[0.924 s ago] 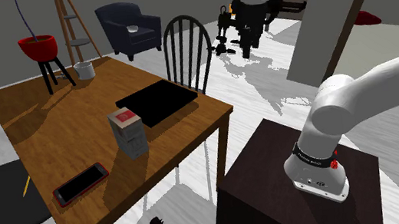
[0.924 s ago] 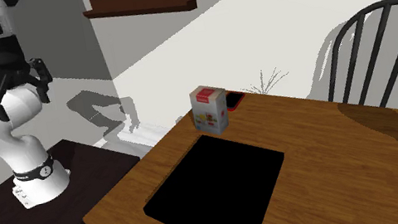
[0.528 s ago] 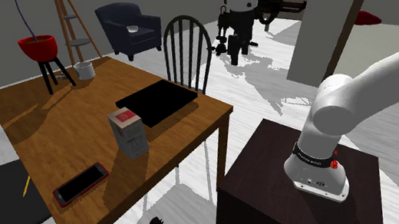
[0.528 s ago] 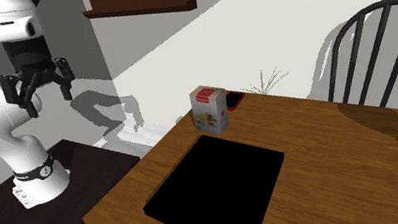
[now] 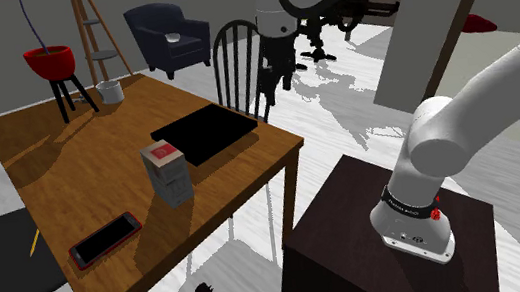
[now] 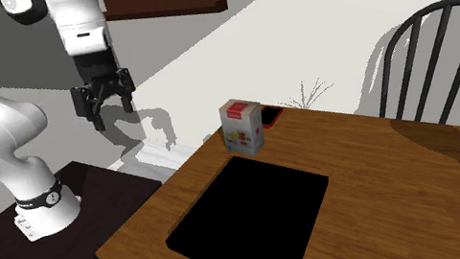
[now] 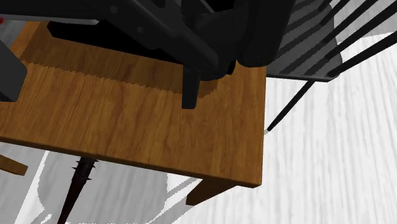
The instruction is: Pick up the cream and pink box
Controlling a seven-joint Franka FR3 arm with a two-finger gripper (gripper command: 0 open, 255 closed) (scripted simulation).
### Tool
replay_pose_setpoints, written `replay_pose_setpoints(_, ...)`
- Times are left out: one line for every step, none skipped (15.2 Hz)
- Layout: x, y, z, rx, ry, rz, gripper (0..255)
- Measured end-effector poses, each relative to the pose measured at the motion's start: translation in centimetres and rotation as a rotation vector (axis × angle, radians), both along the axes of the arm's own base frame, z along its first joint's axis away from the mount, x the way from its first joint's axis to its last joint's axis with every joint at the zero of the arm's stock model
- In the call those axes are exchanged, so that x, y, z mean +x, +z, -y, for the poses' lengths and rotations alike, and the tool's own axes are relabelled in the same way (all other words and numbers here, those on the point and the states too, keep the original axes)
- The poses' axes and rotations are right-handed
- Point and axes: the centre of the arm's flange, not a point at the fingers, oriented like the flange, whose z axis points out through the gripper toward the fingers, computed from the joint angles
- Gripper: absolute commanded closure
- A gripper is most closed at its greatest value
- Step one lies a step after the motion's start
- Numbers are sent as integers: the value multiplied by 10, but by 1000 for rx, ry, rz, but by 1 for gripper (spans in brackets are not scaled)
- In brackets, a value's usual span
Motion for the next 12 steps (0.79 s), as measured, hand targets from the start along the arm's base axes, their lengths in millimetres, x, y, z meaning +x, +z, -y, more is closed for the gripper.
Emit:
replay_pose_setpoints(6,-2,-10,3,2,1,0)
replay_pose_setpoints(11,-5,-22,6,4,1,0)
replay_pose_setpoints(17,-9,-33,9,5,2,0)
replay_pose_setpoints(23,-13,-43,11,7,3,0)
replay_pose_setpoints(26,-14,-53,14,9,3,0)
replay_pose_setpoints(32,-17,-63,17,11,4,0)
replay_pose_setpoints(41,-19,-76,20,13,5,0)
replay_pose_setpoints(45,-28,-87,23,15,4,0)
replay_pose_setpoints(51,-28,-98,25,17,5,0)
replay_pose_setpoints(54,-33,-110,28,19,5,0)
replay_pose_setpoints(59,-36,-124,31,21,6,0)
replay_pose_setpoints(65,-41,-133,34,22,7,0)
